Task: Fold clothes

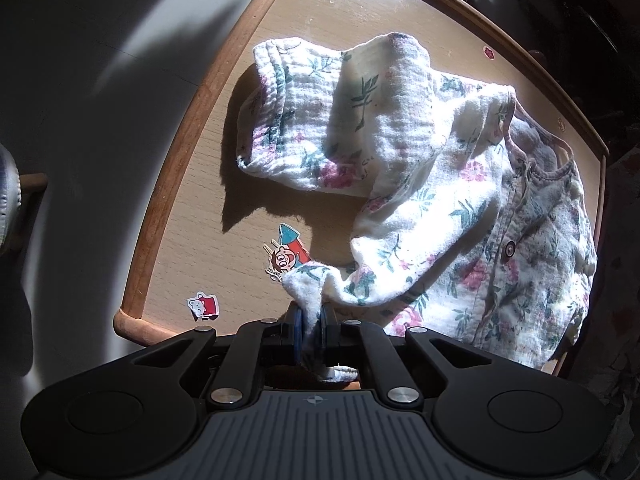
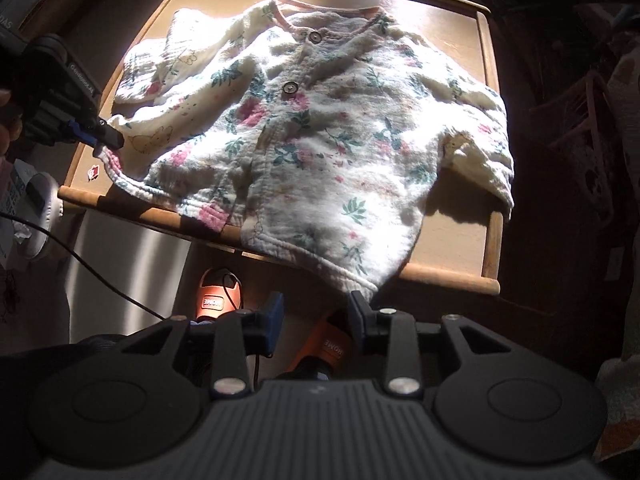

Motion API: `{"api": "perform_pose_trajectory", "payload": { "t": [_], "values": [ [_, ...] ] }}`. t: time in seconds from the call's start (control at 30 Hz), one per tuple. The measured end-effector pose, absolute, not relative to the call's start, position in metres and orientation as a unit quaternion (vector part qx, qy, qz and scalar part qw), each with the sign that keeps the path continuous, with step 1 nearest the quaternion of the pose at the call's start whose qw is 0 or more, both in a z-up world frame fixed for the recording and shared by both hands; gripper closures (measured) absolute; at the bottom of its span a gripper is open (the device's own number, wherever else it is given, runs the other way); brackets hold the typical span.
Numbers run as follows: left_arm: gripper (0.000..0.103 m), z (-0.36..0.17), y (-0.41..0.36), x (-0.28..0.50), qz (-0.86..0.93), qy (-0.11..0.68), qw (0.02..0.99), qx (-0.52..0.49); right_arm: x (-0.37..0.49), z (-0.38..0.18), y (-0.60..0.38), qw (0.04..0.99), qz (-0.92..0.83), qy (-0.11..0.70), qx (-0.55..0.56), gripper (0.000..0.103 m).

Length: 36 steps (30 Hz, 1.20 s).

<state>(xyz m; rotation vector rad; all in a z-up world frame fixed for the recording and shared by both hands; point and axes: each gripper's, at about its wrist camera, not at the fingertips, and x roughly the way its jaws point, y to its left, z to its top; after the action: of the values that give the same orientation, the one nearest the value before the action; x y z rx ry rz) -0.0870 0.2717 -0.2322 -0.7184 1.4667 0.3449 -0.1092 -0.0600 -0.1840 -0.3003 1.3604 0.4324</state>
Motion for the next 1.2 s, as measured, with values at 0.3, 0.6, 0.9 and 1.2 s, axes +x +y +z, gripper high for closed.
{"api": "perform_pose_trajectory", "payload": {
  "t": [0.3,0.6,0.9,1.2],
  "values": [
    [0.087,-0.233,0.275,-0.096,0.156,0.666,0.664,-0.301,-0.064,-0.19,-0.123,0.776,0.092,0.623,0.012,0.068],
    [0.062,-0.223,0.287,-0.132,0.239,0.634,0.658,-0.328,-0.011,-0.191,-0.117,0.787,0.095,0.609,0.028,0.068],
    [0.061,-0.212,0.301,-0.145,0.257,0.576,0.678,-0.377,0.008,-0.188,-0.078,0.782,0.137,0.608,0.004,0.068],
    [0.053,-0.223,0.327,-0.086,0.254,0.527,0.719,-0.375,0.02,-0.183,-0.039,0.775,0.167,0.61,-0.021,0.068]
  ]
}}
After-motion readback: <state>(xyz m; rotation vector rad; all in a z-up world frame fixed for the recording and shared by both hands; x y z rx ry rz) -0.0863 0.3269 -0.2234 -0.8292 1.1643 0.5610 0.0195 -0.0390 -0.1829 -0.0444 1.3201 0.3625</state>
